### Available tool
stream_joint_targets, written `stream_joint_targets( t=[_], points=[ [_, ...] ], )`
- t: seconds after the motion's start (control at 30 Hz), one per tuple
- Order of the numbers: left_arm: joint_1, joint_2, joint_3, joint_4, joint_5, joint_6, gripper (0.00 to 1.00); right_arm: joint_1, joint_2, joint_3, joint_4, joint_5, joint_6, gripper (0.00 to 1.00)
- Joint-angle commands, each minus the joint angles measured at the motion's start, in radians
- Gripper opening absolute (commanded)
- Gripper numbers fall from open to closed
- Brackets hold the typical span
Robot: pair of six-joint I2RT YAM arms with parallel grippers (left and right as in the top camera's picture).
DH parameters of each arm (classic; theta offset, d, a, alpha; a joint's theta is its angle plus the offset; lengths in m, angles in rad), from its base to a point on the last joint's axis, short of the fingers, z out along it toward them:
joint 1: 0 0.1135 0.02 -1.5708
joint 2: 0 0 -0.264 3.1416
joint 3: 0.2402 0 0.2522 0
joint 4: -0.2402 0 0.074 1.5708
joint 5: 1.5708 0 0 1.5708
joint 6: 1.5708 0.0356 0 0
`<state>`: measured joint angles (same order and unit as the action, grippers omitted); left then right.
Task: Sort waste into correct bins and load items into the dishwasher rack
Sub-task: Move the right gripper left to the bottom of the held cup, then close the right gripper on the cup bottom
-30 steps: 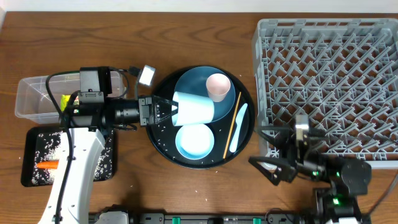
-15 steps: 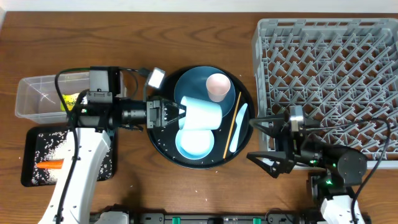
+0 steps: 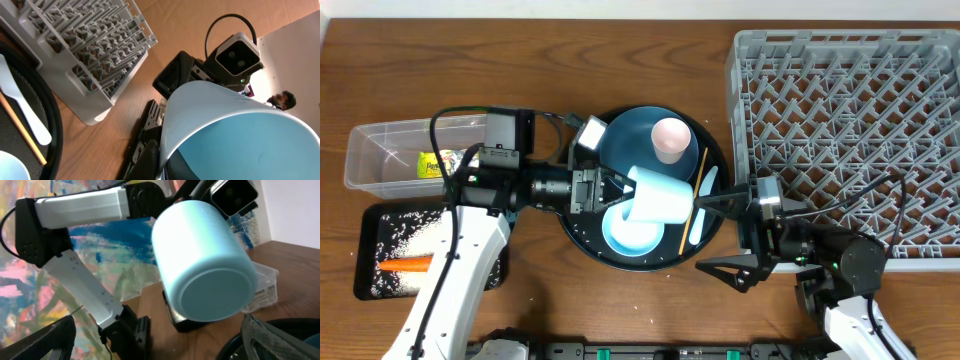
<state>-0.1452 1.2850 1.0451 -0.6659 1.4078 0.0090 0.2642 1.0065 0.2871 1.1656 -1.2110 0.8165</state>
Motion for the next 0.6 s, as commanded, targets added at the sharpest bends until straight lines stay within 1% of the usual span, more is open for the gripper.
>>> stream_joint_targets(
  t=[0.0, 0.17, 0.33, 0.57],
  points=[
    [-0.005, 0.002, 0.003, -0.002, 0.022, 0.024, 0.07, 0.014, 0.029, 0.011, 0.005, 0.042, -0.069, 0.99],
    [-0.005, 0.002, 0.003, -0.004, 0.022, 0.024, 0.07, 0.014, 0.076, 0.011, 0.019, 0.084, -0.133, 0.99],
    [-0.005, 0.002, 0.003, -0.003, 0.021, 0.024, 0.07, 0.021, 0.106, 0.012, 0.142, 0.094, -0.125, 0.99],
    [-0.005, 0.002, 0.003, -0.003, 0.022, 0.024, 0.07, 0.053, 0.12, 0.012, 0.148, 0.146, -0.129, 0.99]
  ],
)
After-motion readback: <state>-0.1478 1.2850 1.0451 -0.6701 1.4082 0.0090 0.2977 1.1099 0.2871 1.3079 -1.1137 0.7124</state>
